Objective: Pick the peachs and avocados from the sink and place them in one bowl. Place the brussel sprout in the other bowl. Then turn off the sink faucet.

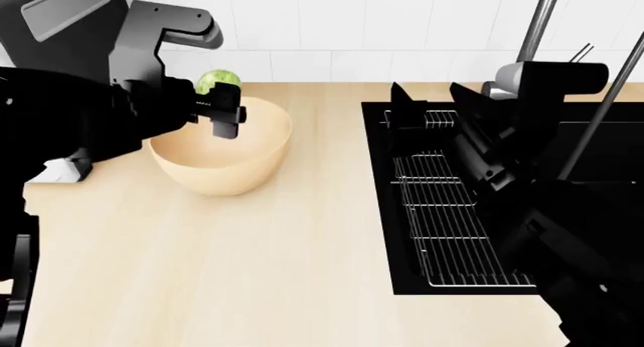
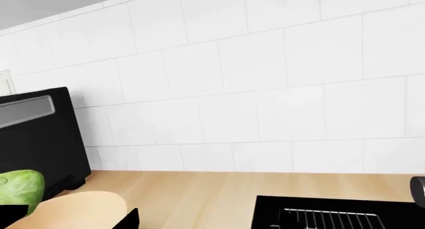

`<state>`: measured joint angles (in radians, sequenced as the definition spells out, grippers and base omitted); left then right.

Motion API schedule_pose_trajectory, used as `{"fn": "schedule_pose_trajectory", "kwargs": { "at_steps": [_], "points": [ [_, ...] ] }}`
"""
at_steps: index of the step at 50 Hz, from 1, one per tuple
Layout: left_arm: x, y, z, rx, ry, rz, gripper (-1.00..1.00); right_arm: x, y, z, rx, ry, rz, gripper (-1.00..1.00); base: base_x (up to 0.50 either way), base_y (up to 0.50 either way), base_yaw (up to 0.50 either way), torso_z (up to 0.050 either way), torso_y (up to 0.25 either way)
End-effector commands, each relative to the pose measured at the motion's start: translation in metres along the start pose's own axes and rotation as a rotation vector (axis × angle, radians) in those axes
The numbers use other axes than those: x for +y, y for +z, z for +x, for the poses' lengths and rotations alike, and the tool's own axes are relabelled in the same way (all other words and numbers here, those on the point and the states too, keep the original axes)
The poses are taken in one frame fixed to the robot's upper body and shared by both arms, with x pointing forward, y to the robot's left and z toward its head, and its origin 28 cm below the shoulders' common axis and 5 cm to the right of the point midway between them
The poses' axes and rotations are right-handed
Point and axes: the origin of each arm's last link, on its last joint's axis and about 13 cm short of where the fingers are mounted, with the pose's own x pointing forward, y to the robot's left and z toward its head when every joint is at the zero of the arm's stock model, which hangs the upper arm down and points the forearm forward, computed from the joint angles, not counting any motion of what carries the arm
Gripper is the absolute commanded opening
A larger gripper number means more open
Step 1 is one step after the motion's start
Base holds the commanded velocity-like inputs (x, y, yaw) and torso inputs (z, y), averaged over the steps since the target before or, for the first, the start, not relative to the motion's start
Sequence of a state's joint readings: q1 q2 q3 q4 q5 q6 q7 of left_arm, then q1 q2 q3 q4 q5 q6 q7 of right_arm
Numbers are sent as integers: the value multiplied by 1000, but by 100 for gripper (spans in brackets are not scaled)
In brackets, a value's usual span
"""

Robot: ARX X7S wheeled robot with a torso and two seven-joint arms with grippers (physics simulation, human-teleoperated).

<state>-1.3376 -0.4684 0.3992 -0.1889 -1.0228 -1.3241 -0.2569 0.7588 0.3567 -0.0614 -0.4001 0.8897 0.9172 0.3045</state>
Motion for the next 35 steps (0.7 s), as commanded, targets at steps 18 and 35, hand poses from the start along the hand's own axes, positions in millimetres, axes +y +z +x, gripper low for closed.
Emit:
{"fn": "schedule_pose_trajectory", "kwargs": {
  "at_steps": [18,35],
  "points": [
    [-2,-16,10,52,-14,-12,-100,-1,-1,-2,3,0,7,100,0,0,0,0,0],
    [-1,-18,13,61,-7,-17,-100,-2,-4,-2,10,-1,14,100,0,0,0,0,0]
  ]
}}
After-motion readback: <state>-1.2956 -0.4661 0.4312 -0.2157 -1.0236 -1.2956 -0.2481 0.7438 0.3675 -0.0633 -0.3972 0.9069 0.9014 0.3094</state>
